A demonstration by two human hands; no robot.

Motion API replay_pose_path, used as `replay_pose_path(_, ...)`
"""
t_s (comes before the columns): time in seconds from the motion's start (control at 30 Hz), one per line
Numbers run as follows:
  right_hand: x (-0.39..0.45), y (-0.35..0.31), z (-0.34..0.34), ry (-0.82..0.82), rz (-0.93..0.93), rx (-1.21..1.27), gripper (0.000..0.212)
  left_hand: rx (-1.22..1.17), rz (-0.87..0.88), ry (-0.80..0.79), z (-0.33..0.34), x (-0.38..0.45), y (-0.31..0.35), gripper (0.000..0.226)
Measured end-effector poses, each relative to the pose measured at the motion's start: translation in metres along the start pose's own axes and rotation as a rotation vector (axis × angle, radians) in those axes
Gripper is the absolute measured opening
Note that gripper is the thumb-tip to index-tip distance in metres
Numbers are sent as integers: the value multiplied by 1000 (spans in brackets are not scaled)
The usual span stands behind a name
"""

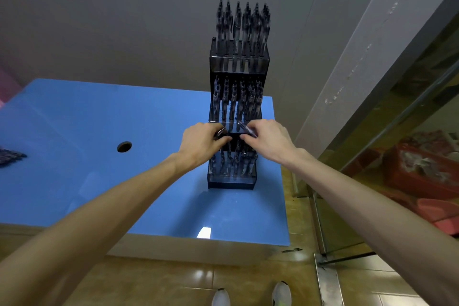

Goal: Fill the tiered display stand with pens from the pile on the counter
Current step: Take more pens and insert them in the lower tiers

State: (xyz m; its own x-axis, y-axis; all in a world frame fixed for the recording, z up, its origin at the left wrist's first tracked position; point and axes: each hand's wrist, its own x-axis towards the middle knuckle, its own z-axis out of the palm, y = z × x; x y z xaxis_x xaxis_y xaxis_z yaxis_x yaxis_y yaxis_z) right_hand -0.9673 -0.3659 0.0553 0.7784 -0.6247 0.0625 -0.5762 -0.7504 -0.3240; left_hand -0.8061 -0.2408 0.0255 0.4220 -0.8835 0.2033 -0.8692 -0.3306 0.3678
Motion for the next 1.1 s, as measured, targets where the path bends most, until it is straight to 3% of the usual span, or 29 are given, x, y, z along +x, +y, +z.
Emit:
replay_pose_path(0.1,-4,10,-3,24,68,62,14,-4,21,11,0,3,8,29)
replay_pose_path(0.33,-14,28,0,8,155,177,24,44,3,-20,1,10,12,22)
replay_pose_path(0.47,-16,26,4,30,124,210,20,14,44,39,-4,9,16,34)
replay_pose_path(0.57,-17,22,6,-9,111,146,17,-32,60,82,-7,6,22,41)
replay_pose_path(0.73,-19,26,9,-20,168,143,22,-158,65,51,-16,2,22,31)
replay_pose_path(1.1,-17,16,1,-60,163,-68,23,-121,84,128,-19,-1,4,27)
